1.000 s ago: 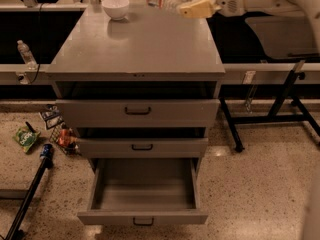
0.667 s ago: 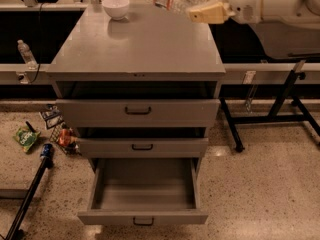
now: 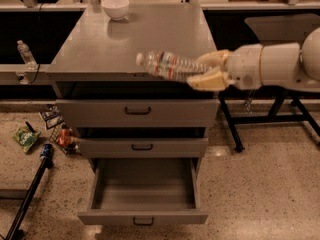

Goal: Place water bottle into bottom drawer

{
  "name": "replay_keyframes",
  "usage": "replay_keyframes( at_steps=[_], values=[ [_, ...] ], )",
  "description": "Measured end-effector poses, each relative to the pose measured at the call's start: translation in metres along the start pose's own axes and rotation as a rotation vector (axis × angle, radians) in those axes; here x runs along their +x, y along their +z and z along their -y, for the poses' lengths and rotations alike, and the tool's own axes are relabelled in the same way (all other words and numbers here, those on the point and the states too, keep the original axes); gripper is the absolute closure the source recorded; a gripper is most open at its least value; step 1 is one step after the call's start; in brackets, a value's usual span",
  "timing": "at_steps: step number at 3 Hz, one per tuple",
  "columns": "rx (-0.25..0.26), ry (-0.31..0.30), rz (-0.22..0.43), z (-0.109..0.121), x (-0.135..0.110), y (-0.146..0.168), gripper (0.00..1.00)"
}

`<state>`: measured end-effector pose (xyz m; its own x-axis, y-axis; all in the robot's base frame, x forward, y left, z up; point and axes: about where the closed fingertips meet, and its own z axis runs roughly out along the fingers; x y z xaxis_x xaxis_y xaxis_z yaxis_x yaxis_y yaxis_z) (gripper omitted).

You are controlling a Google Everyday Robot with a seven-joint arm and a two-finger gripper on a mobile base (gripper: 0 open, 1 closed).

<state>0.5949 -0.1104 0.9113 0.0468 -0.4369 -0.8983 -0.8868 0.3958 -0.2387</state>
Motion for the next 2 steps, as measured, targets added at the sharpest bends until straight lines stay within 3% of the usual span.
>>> replay_keyframes(
  at_steps=[1,2],
  values=[
    [-0.089,0.054,-0.16,-0.0604,0.0748,0.0403,1.0],
    [-0.096,0.052,-0.151,-0.0623,0.0719,0.0409,1.0]
  ],
)
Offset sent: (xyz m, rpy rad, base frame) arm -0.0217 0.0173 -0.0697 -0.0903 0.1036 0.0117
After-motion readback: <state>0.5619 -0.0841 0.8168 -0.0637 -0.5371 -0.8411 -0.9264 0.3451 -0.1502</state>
